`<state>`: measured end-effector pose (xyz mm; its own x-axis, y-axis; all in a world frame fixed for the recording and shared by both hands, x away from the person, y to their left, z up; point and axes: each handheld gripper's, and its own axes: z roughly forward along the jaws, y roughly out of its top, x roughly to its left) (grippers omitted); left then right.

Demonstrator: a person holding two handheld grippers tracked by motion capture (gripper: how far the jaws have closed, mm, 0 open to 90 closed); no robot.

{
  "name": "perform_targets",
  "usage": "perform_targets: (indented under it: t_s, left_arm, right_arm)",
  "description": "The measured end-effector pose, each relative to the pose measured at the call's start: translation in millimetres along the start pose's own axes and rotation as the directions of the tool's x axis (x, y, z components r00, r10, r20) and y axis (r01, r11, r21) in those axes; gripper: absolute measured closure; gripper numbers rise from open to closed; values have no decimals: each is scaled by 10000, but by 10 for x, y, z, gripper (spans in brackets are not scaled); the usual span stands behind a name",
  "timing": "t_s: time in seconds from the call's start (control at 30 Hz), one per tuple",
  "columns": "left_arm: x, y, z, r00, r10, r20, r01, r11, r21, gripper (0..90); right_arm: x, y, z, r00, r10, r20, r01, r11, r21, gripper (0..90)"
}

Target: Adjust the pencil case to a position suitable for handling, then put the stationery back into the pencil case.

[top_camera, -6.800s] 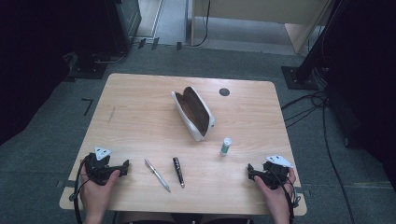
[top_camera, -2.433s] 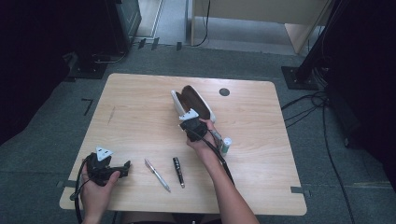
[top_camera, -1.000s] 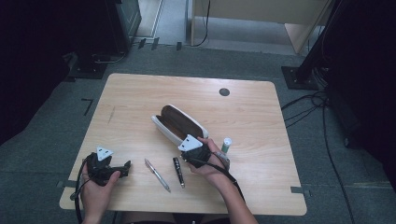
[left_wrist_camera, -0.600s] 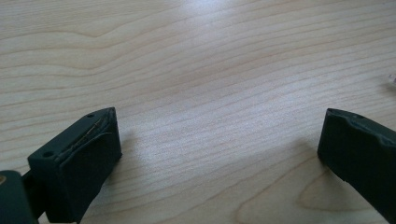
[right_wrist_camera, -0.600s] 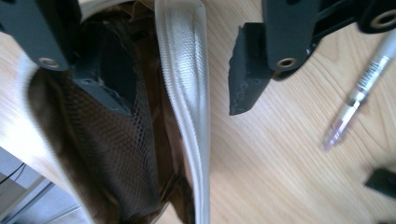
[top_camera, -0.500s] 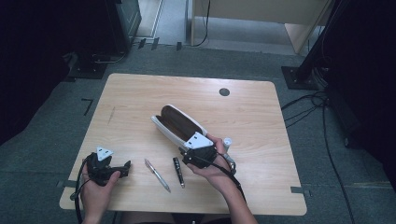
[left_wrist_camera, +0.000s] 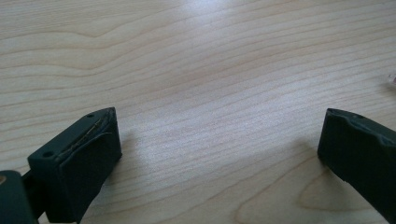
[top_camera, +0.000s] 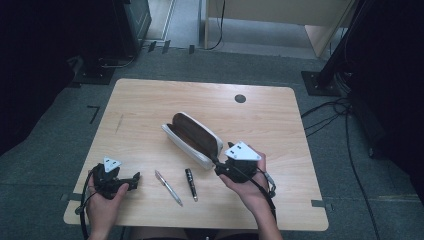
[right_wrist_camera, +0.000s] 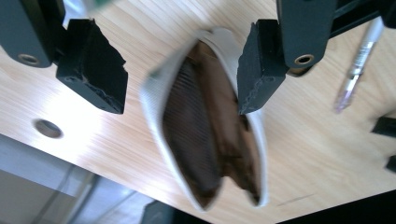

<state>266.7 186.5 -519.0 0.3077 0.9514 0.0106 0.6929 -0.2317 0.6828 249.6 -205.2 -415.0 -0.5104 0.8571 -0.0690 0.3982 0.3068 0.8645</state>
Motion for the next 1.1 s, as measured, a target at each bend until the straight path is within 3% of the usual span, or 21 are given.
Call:
perform_targets:
  t_s: [0.1, 0.13, 0.17, 0.3, 0.5, 0.7, 0.9, 1.1]
  left_arm:
    - [0, 0, 0, 10000, -1, 1, 1, 10000, -1, 0]
    - [0, 0, 0, 10000, 0, 1, 0, 10000, 0, 0]
    - [0, 0, 0, 10000, 4, 4, -4, 10000, -2, 0]
    - [-5, -1, 0, 10000, 16, 7, -16, 10000, -2, 0]
    - [-6, -1, 0, 10000, 24, 12, -24, 10000, -6, 0]
    - [-7, -1, 0, 10000, 19, 13, -19, 10000, -6, 0]
    - [-6, -1, 0, 10000, 24, 13, -24, 10000, -5, 0]
    - [-7, -1, 0, 10000, 21, 18, -21, 10000, -6, 0]
  right_arm:
    - [-71, -39, -62, 9995, 185, 261, -184, 9998, -51, 336]
    - [-139, -90, -116, 9969, 199, 757, -200, 9998, 9, 329]
    - [-165, -112, -138, 9958, 238, 879, -242, 9997, 29, 327]
    - [-245, -176, -198, 9933, 468, 1053, -472, 9989, 18, 323]
    - [-392, -288, -275, 9885, 923, 1194, -933, 9956, 26, 320]
    - [-440, -340, -267, 9865, 1100, 1211, -1122, 9936, 111, 321]
    - [-494, -386, -208, 9809, 1644, 1035, -1668, 9859, 143, 350]
    - [-526, -434, -158, 9803, 1795, 824, -1822, 9829, 271, 399]
